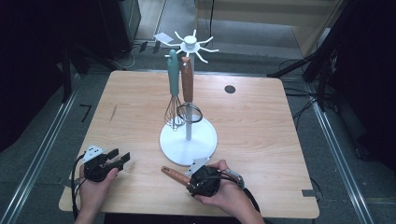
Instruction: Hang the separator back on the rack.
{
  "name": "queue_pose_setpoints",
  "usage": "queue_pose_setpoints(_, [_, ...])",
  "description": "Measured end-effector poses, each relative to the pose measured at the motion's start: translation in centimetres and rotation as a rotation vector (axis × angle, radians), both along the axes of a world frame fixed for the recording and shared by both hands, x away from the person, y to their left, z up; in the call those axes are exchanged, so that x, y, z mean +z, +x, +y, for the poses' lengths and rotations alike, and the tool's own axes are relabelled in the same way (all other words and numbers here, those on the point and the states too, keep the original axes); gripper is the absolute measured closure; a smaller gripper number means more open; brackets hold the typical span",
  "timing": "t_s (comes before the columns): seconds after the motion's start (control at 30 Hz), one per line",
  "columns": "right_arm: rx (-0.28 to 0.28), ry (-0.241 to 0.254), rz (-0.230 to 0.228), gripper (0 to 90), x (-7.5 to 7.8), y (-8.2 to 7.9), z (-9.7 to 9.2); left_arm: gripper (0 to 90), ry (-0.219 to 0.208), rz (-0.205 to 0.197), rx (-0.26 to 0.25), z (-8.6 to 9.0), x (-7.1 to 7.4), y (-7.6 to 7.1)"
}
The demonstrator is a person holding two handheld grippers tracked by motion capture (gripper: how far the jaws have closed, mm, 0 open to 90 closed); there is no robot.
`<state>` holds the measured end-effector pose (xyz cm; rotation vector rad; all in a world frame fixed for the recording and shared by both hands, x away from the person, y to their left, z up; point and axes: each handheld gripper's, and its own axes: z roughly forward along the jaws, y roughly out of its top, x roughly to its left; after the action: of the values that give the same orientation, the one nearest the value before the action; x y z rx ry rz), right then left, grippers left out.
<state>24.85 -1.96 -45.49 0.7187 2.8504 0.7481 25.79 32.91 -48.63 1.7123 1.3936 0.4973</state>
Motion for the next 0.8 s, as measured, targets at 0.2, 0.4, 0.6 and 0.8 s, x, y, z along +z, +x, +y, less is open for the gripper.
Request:
queue_pose_setpoints(0.2, [0.027, -0.11, 0.029, 57.8, 0.7, 0.7, 1.9, 42.5, -0.001, -0.013, -0.005, 0.0, 0.0, -0.1])
queue_pose_setpoints(0.4, [-0.012, -0.166, 0.097, 62.9, 0.8, 1.3, 3.1, 28.7, 0.012, -0.009, 0.01, -0.2, 0.0, 0.0])
queue_pose_setpoints(0.6, [0.003, -0.207, 0.104, 63.0, 0.3, 1.4, 3.7, 20.1, 0.054, -0.018, 0.003, -0.5, 0.1, -0.1])
queue_pose_setpoints(0.8, [-0.012, -0.248, 0.111, 62.8, 0.0, 1.6, 4.0, 19.7, 0.059, -0.015, 0.008, -0.6, 0.1, -0.1])
